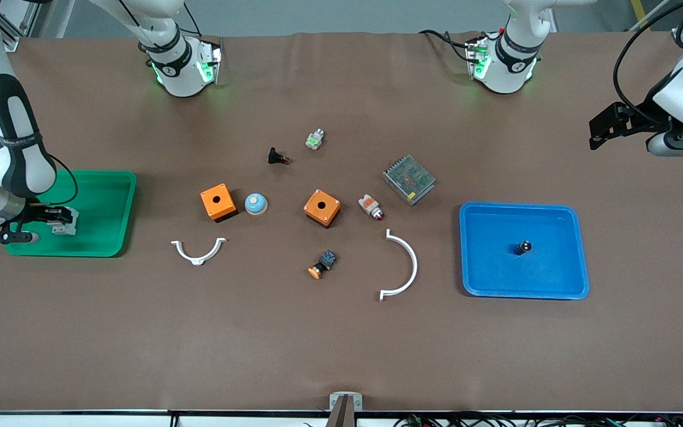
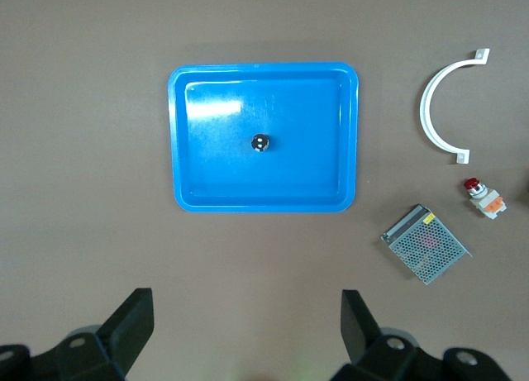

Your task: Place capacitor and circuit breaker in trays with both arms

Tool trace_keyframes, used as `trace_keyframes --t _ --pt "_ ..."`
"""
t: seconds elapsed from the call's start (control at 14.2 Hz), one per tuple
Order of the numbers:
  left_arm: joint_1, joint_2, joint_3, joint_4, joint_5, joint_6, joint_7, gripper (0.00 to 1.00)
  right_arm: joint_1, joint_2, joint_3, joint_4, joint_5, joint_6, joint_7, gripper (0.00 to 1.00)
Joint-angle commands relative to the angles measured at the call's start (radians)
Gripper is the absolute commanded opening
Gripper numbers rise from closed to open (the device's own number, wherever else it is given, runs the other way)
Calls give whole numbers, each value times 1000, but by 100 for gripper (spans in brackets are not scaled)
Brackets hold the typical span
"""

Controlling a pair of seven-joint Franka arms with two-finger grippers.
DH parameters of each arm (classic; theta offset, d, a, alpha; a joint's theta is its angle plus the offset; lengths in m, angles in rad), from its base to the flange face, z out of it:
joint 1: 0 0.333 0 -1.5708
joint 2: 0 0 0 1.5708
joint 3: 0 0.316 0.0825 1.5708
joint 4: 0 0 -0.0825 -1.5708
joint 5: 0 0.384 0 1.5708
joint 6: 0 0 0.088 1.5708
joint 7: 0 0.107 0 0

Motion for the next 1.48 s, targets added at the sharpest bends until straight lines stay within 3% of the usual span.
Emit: trace_keyframes --t 0.0,0.35,0.63,0.92,1.41 --pt "12 -8 -4 5 0 -7 22 100 28 -147 16 2 -14 -136 41 100" --pt "11 0 -3 22 0 -7 18 100 250 -373 16 0 -14 -421 425 100" --pt "12 0 -4 20 0 -7 19 100 332 -497 19 26 -14 -519 468 100" --pt "11 -2 -3 20 0 -7 19 100 364 -507 21 234 -13 -734 471 100" --pt "11 0 -6 20 0 -7 18 100 378 -488 18 500 -19 -854 468 100"
